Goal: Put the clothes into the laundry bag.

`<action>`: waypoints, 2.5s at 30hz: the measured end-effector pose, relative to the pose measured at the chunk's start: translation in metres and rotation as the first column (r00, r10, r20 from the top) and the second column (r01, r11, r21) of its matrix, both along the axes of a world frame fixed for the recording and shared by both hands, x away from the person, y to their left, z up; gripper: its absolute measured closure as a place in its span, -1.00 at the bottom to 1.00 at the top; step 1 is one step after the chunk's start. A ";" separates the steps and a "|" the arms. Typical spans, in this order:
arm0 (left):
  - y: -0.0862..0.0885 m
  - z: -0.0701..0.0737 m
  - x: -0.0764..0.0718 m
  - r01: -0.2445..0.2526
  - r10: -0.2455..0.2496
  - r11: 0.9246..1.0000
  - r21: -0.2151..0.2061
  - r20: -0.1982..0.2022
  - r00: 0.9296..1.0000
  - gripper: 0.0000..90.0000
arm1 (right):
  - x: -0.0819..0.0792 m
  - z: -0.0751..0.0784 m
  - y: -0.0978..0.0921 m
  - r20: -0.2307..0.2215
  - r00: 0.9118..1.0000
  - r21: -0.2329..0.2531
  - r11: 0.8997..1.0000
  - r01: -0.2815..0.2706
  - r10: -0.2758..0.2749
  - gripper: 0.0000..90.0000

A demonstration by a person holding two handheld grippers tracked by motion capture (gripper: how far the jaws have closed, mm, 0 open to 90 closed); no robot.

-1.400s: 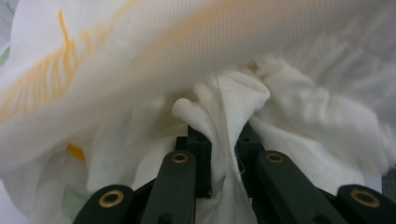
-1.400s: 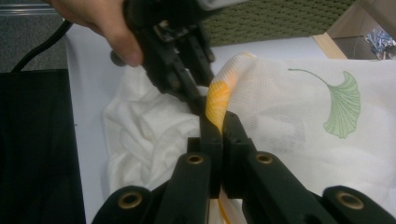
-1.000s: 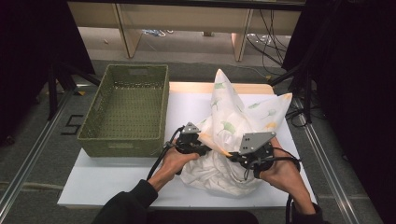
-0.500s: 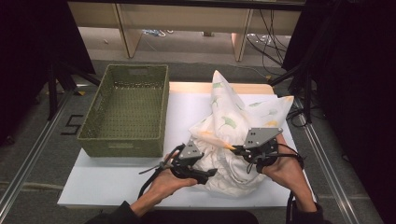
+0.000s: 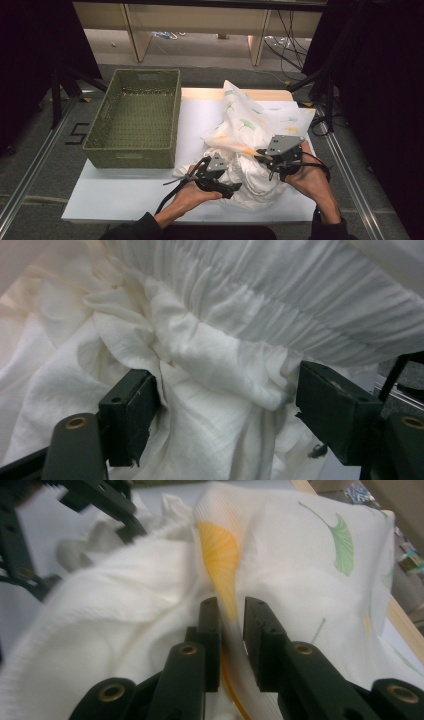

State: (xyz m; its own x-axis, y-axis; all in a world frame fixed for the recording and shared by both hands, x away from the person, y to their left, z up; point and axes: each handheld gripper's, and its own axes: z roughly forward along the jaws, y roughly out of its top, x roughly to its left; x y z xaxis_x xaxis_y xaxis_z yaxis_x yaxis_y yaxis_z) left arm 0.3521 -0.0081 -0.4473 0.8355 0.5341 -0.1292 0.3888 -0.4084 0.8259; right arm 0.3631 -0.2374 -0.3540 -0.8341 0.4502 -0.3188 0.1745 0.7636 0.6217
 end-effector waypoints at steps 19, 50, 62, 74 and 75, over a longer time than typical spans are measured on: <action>-0.044 0.000 -0.010 -0.032 0.020 0.994 0.107 0.112 0.993 -0.54 | -0.009 0.024 -0.014 0.049 0.999 0.081 0.997 -0.008 0.004 0.99; 0.018 0.020 0.017 -0.149 0.147 0.986 -0.071 -0.042 0.988 -0.53 | -0.015 0.025 -0.010 -0.018 0.999 0.058 0.998 -0.034 0.035 0.99; -0.030 -0.023 0.026 -0.069 0.069 0.997 0.042 0.000 0.998 0.06 | -0.018 0.024 -0.009 -0.023 0.999 0.052 0.998 -0.043 0.044 0.99; -0.027 0.026 0.068 -0.251 0.251 0.951 -0.180 -0.024 0.968 0.74 | -0.030 0.031 -0.002 -0.032 0.995 0.056 0.995 -0.088 0.089 0.99; -0.027 0.025 0.074 -0.266 0.266 0.945 -0.191 -0.029 0.964 0.73 | -0.031 0.030 -0.001 -0.036 0.995 0.050 0.995 -0.089 0.091 0.99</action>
